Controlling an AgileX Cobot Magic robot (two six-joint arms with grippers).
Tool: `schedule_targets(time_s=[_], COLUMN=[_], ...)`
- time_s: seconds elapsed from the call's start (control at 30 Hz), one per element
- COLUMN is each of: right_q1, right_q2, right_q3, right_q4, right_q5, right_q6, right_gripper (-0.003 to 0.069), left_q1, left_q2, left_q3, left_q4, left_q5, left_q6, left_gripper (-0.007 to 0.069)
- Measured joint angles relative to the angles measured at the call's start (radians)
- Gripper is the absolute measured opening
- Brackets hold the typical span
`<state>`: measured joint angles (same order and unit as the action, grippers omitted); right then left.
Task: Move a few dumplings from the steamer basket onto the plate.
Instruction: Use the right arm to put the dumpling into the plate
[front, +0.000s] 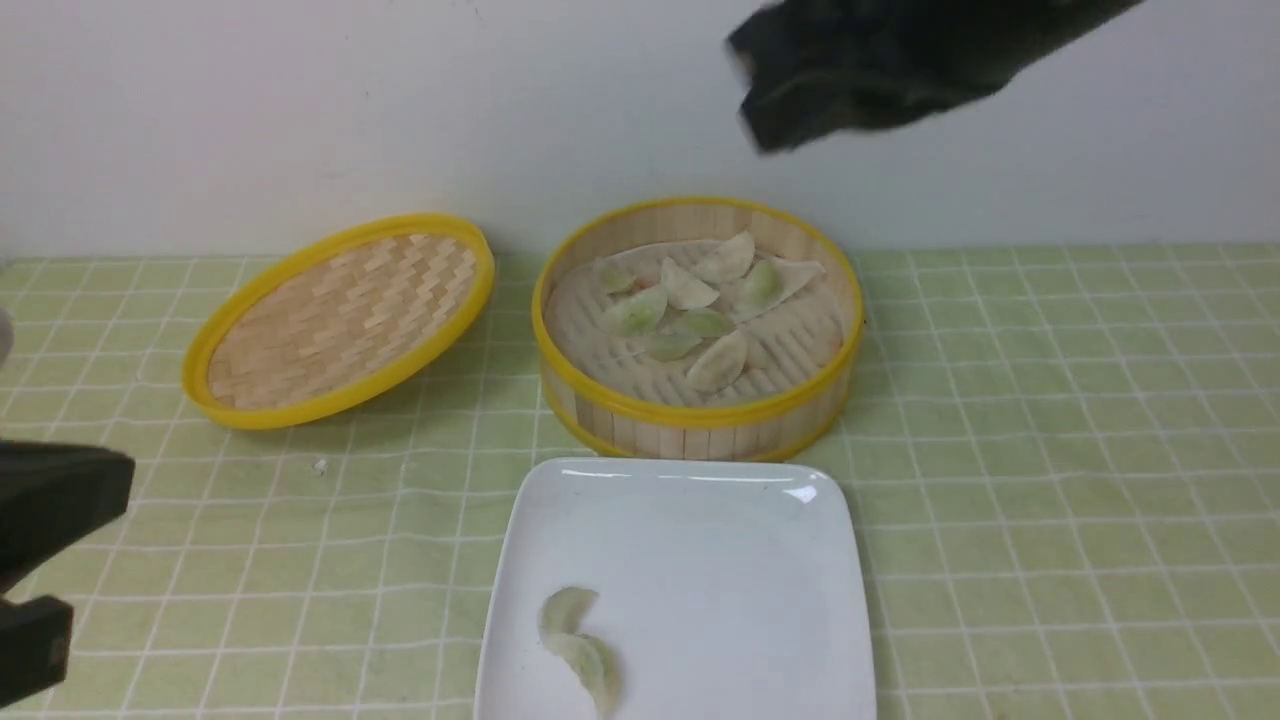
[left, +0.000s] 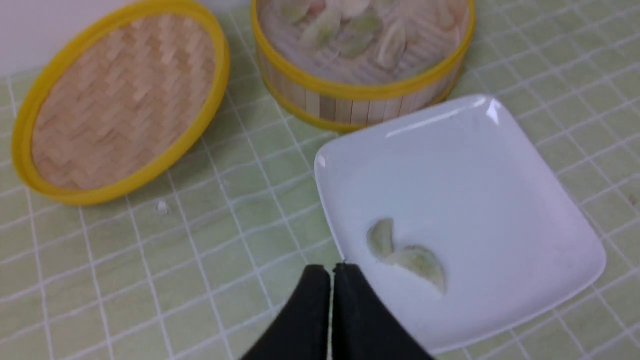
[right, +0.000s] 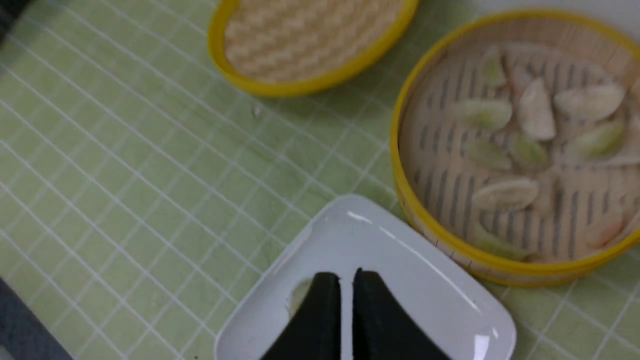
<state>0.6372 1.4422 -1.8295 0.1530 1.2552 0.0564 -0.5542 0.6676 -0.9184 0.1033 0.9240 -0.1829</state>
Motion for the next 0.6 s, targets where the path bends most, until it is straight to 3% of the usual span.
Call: schedule_targets(time_s=[0.23, 0.47, 0.5, 0.53, 0.6], right_q1=[0.000, 0.000, 0.000, 0.000, 0.000], right_q2=[-0.399, -1.062, -1.079, -1.226, -1.341], right_q3=[0.189, 0.886, 0.886, 1.041, 1.156], right_q4=[-0.094, -0.189, -0.191, -0.211, -0.241], right_q5=[-0.057, -0.594, -0.608, -0.705, -0.779], right_q6=[0.026, 0.061, 0.064, 0.094, 0.146], right_gripper=[-0.0014, -0.0014, -0.0014, -0.0014, -0.0014], left_q1=[0.000, 0.000, 0.000, 0.000, 0.000], left_q2=[0.003, 0.043, 0.043, 0.055, 0.070], left_q3=[0.000, 0.000, 0.000, 0.000, 0.000], left_q4=[0.000, -0.029, -0.029, -0.042, -0.056], left_q5=[-0.157, -0.259, -0.259, -0.266, -0.275], left_q6=[0.000, -0.008, -0.008, -0.008, -0.008], left_gripper=[-0.0006, -0.0006, -0.0006, -0.0006, -0.0006])
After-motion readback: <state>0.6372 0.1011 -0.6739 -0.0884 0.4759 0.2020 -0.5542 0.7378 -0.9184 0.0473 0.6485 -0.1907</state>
